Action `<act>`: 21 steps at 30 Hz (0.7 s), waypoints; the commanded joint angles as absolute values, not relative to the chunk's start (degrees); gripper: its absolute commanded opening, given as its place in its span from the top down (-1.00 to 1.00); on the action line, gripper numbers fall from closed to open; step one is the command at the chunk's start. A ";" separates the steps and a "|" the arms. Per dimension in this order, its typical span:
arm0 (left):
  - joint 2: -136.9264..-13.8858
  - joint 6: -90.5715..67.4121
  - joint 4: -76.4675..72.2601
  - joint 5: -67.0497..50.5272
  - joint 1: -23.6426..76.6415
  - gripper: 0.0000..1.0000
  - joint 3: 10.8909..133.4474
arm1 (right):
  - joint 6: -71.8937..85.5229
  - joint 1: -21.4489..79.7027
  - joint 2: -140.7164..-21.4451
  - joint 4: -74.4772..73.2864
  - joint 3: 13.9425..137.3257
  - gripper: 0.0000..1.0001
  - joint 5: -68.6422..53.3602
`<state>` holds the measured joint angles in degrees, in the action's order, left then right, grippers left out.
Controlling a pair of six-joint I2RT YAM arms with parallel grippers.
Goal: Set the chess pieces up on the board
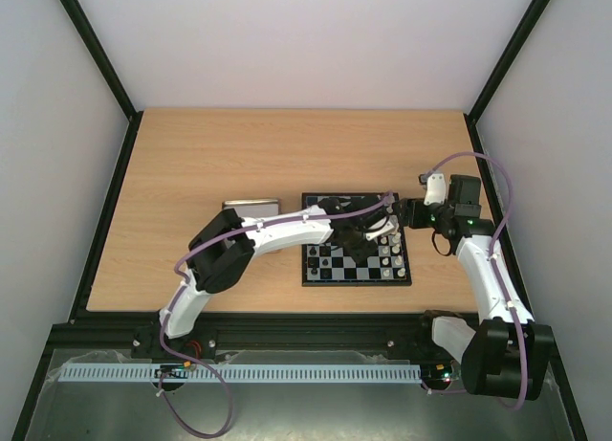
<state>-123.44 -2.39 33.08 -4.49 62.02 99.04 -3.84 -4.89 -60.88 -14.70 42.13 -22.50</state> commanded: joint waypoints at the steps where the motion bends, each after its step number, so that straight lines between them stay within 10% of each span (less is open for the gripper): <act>1: -125.25 -3.25 34.47 -3.66 62.17 0.29 101.20 | -4.65 -5.10 -60.53 -14.20 40.98 -0.46 -24.55; 21: -128.26 -3.78 34.59 -2.28 61.30 0.79 103.02 | -5.28 -5.10 -60.42 -14.08 40.69 -0.44 -24.19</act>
<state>-127.11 -3.60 33.17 -2.52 61.69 101.36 -4.64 -4.89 -60.84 -14.59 41.50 -23.18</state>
